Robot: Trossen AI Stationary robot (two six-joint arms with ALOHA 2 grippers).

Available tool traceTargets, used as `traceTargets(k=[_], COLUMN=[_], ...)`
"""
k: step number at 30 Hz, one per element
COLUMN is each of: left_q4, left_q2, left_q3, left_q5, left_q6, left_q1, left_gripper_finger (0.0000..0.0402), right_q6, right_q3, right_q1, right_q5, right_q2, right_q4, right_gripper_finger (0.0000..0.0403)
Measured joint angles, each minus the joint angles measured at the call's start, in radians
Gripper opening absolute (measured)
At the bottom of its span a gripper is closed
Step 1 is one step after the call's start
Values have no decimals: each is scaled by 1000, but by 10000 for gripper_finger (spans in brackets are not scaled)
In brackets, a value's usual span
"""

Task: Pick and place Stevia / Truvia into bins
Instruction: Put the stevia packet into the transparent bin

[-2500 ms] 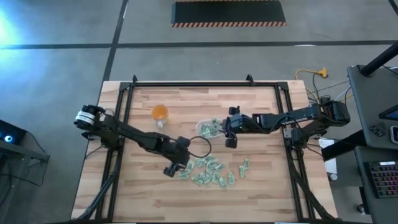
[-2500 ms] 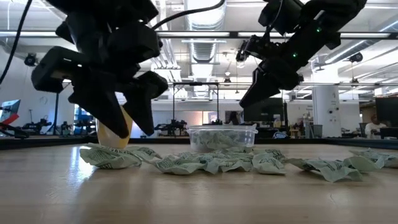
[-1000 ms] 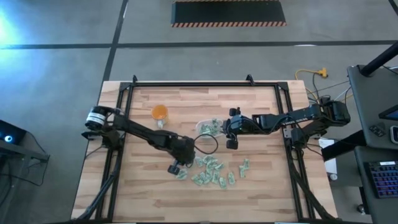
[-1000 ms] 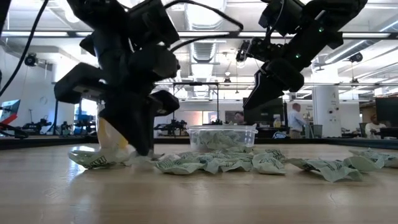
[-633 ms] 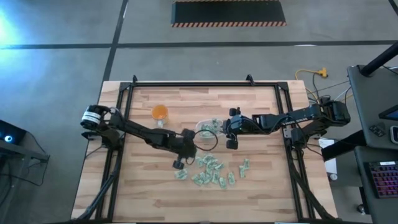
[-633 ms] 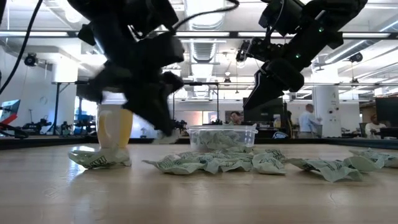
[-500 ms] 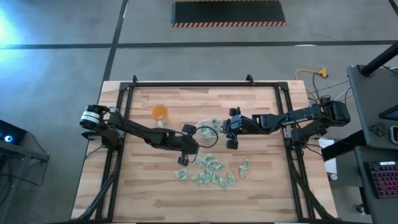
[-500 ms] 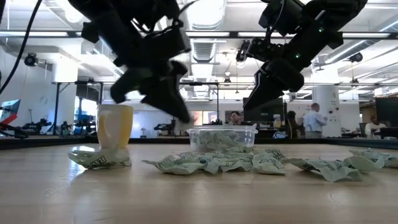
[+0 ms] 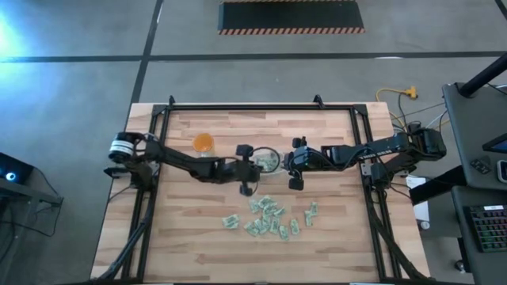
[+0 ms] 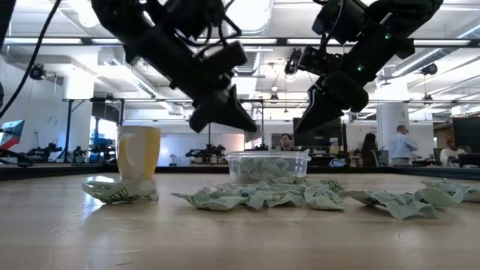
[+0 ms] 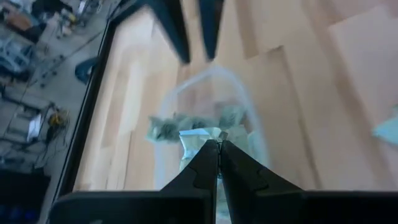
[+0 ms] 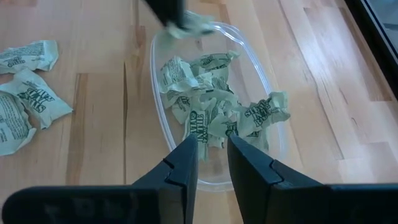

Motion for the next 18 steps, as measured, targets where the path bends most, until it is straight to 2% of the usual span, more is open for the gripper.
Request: traceTargets(k=[5,12,15,18], left_q4=[-1,-19,-45,-113], left_q2=[22,15,1,-11], left_q3=[-3,-3,-3,1], left_q5=[-3,0,-2,-2], left_q6=[-17,-16,-19,-58], left_q1=[37,32,30,29], left_gripper_finger=[11,91,124,148], right_q6=[0,45,53,105], right_q3=[0,0,0,0], right_q1=[0,0,0,3], right_q5=[0,-2,-42,-128], right_q2=[0,0,-1,-1], right_q4=[0,-29,-77,-139], right_gripper_finger=[81,90,93,93])
